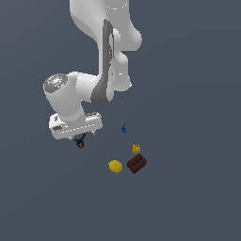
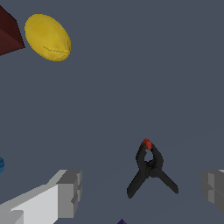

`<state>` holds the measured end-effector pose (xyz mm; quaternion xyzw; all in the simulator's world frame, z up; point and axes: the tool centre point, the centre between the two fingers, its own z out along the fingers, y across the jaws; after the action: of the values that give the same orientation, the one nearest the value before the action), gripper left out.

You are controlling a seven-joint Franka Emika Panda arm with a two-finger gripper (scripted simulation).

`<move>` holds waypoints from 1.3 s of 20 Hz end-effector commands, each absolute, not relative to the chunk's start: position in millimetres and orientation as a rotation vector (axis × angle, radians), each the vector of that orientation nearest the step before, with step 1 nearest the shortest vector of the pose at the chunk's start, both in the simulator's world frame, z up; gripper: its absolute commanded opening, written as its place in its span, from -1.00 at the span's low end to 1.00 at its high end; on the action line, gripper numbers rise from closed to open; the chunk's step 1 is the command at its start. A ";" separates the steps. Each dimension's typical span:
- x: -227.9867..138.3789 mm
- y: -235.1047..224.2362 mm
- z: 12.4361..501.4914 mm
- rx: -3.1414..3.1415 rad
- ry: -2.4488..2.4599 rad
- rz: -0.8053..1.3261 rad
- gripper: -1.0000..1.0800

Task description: Pick up a designated object from a clutter of objects.

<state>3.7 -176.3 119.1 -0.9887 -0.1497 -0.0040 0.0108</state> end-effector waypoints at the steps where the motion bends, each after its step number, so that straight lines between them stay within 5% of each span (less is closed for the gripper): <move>1: -2.0 -189.6 103.0 -3.084 -0.512 -0.011 0.92; 26: -21.7 -221.0 32.5 -3.080 -0.616 0.000 0.92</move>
<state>-21.1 -221.0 40.5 -0.9806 -0.1960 -0.0002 0.0001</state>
